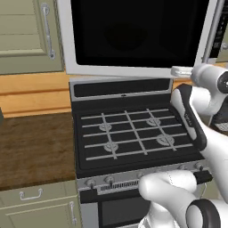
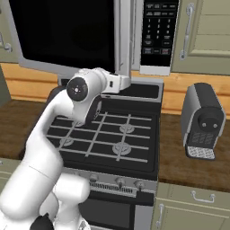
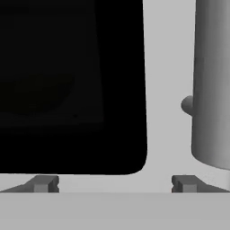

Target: Open the microwave, place the bowl with waffle inside the microwave, then close the microwave door and turn it on.

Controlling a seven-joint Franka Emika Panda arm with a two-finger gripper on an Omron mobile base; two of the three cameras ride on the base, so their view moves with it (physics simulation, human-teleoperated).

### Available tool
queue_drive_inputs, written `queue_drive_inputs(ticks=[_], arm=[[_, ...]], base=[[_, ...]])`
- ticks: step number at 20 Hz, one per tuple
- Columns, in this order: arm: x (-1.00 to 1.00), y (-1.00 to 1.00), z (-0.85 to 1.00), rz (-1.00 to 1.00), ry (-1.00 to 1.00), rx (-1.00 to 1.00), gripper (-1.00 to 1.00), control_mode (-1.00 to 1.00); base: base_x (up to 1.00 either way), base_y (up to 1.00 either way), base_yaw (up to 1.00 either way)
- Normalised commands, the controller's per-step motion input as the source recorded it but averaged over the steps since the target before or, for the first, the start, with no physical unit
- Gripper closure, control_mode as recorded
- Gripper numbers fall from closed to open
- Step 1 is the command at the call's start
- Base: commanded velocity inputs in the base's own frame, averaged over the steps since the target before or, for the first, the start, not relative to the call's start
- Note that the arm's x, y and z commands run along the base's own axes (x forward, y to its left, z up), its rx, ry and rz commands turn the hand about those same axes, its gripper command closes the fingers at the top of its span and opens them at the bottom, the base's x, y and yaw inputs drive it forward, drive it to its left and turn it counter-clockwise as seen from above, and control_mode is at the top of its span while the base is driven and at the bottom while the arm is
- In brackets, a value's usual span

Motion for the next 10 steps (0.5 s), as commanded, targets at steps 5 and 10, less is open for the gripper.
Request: queue_drive_inputs(ticks=[5,10], arm=[[0.61,-0.12,-0.05,0.00,-0.15,0.00,-1.00,-1.00],[0.60,-0.22,0.00,0.00,-0.08,0.00,-1.00,-1.00]], base=[[0.00,0.00,0.00],[0.00,0.00,0.00]])
